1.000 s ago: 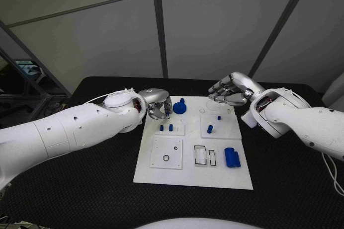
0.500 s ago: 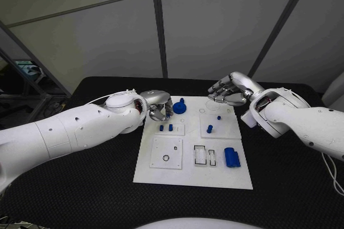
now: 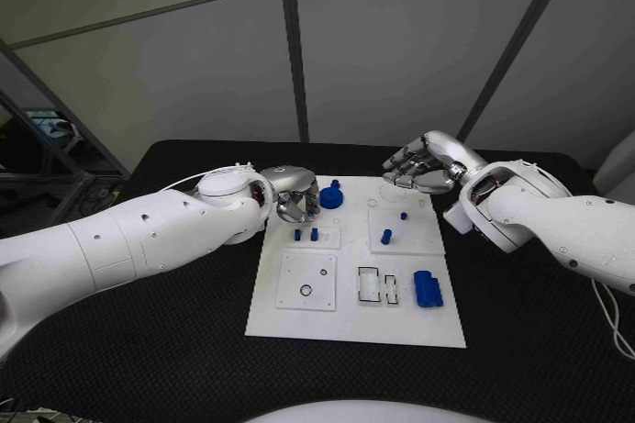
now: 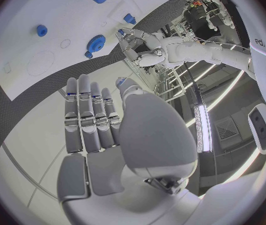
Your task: Assemble the parts on the task board
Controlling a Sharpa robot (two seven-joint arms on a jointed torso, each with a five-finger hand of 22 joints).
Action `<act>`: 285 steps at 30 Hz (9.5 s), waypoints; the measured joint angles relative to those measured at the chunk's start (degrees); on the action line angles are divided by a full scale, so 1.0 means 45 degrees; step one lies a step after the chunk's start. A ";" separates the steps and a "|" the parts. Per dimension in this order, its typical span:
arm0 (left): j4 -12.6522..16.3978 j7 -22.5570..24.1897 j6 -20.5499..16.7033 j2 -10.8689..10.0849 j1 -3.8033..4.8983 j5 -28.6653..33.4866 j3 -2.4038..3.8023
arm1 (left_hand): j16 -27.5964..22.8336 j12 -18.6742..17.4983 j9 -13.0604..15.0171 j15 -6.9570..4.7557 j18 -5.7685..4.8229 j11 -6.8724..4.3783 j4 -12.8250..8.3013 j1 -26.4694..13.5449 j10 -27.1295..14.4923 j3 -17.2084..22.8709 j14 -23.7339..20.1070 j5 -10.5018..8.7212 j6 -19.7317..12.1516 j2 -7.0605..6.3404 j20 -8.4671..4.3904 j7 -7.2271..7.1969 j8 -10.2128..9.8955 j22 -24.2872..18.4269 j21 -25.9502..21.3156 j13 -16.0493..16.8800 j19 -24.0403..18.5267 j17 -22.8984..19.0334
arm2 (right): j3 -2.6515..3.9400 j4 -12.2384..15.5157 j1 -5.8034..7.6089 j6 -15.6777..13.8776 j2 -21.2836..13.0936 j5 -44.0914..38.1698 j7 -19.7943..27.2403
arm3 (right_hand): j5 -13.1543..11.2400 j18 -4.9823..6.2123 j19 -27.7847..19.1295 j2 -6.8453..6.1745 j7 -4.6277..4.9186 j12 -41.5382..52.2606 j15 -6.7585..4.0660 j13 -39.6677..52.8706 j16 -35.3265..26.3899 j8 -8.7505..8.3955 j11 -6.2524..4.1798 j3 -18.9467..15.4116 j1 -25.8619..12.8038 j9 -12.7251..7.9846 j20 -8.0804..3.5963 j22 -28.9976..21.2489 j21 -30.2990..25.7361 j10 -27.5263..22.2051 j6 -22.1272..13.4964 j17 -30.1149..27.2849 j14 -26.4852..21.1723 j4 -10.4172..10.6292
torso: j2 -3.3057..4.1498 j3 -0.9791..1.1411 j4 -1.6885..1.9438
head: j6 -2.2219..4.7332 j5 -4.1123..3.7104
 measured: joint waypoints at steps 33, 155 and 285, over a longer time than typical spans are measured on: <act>-0.0241 -0.0196 0.0366 0.0118 -0.0032 0.0011 -0.0019 | -0.0099 -0.0894 -0.0127 0.0167 0.0001 0.0115 0.0247 -0.0735 -0.0365 -0.0318 -0.0166 0.0015 -0.0553 -0.0374 0.0123 0.0095 -0.0589 0.0000 -0.0466 -0.0147 -0.0124 -0.0757 | 0.0000 0.0004 0.0000 0.0006 -0.0007 0.0004 0.0004 | 0.0000 0.0000 0.0000 0.0000 0.0000 0.0000 0.0000 0.0000 0.0000 0.0000 0.0000 0.0000 0.0000 0.0000 0.0000 -0.0020 -0.0052 0.0000 0.0000 -0.0021 0.0000 0.0001 | -0.0009 0.0004 0.0005 | 0.0006 -0.0017; 0.2188 0.3599 -0.0957 -0.4089 -0.0288 1.7134 0.0914 | -0.4757 -0.0147 -0.0115 0.0482 -0.0482 0.0523 0.0123 0.0243 -0.1180 -0.0891 -0.3348 0.0067 -0.1140 0.0169 0.0364 0.0549 -0.0524 -0.0694 -0.3276 -0.0135 -0.1643 -0.7569 | -0.0008 -0.0050 -0.1136 0.2332 0.0214 -0.8760 -0.3496 | -0.2753 -0.0601 0.3640 -0.0227 -0.0576 -0.1295 -0.0982 0.0154 1.6210 0.0044 -0.0621 0.4319 0.0703 0.0170 -0.1276 1.0651 1.1551 0.1352 0.1563 1.0864 0.2524 -0.2885 | -0.0009 -0.0005 0.0002 | 0.0045 -0.1433; 0.2012 0.3166 -0.0317 -0.3379 -0.0299 1.7172 0.0909 | -0.4884 -0.0147 -0.0110 0.0528 -0.0484 0.0659 0.0144 -0.0264 -0.1589 -0.0629 -0.3393 0.0116 -0.1346 0.0235 0.0456 0.0754 -0.0575 -0.0530 -0.3206 -0.0143 -0.1823 -0.7734 | -0.0650 0.2275 -0.2421 0.2138 0.2212 -0.7989 -0.3119 | -0.2723 -0.0597 0.2749 -0.0651 -0.0114 -0.1320 -0.0612 -0.0021 1.6271 -0.0187 -0.0048 0.3637 -0.0560 -0.0061 -0.0756 0.9562 1.0857 -0.1097 -0.0166 1.0422 0.2523 -0.2975 | -0.0013 -0.0027 -0.0004 | -0.0706 0.1050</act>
